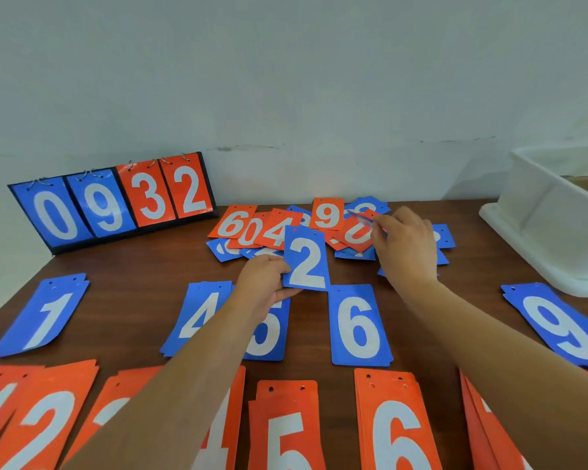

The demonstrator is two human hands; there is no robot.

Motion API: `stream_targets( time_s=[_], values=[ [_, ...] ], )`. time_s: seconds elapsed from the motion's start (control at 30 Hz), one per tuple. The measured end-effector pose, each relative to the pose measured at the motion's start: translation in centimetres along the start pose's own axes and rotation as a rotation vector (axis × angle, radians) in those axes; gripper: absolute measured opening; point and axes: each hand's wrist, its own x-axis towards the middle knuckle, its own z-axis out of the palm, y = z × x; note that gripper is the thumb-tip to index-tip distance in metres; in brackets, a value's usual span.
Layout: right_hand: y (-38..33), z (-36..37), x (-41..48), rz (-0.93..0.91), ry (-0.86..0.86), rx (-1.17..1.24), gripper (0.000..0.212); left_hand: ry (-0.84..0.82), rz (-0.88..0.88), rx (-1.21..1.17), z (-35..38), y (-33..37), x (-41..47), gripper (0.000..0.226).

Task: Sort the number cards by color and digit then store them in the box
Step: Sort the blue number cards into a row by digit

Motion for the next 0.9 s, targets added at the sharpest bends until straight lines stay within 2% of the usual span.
stream_targets(
  time_s=[0.07,0.13,0.2,0.27,0.37,0.5,0.57,0.63,0.73,0.8,0.87,0.9],
  values=[
    [-2.6,-2.4,-0.7,0.032,0.071,0.19,0.019,-0.024,-0.004,-0.056,-0.7,0.3,-1.2,0.01],
    [-5.5,-4.9,-2.0,0.062,0.059,0.43,0.02,-0.05,0.023,-0.131,-1.6,0.5,-2.5,0.022],
    [-8.4,-7.1,-4.0,0.067,-0.063,0.646,0.021,-0.071,0.073,-0.213,-2.8,0.7,-3.9,0.034],
    [-10.8,-8.5,-6.3,0.063,-0.212,0.754,0.022,-0.093,0.118,-0.3,-4.0,1.0,-5.6,0.037],
    [-12.7,-9.8,-9.3,0.13,-0.342,0.807,0.025,-0.09,0.148,-0.407,-5.8,1.0,-8.6,0.034],
    [-14.2,-11.6,-12.6,0.241,-0.343,0.909,0.019,-0.027,0.181,-0.364,-8.3,-0.3,-12.8,0.027],
    [-15.1,-12.3,-14.1,0.252,-0.347,0.909,0.017,-0.051,0.228,-0.355,-9.0,-1.1,-14.9,0.023],
    [-15.8,-12.8,-15.4,0.239,-0.384,0.863,0.018,-0.071,0.297,-0.263,-9.5,-1.7,-16.6,0.031],
    [-16.9,-13.6,-16.0,0.269,-0.404,0.833,0.021,-0.016,0.358,-0.095,-10.4,-2.4,-17.8,0.043],
    [-17.5,-14.1,-15.6,0.384,-0.393,0.925,0.027,0.012,0.358,-0.057,-11.2,-2.3,-18.6,0.044],
    [-18.2,-14.4,-14.9,0.522,-0.483,1.009,0.032,-0.013,0.339,-0.011,-11.9,-2.2,-19.4,0.039],
    [-18.6,-14.4,-14.7,0.531,-0.539,1.014,0.033,-0.039,0.336,0.021,-12.2,-2.2,-19.9,0.036]
  ],
)
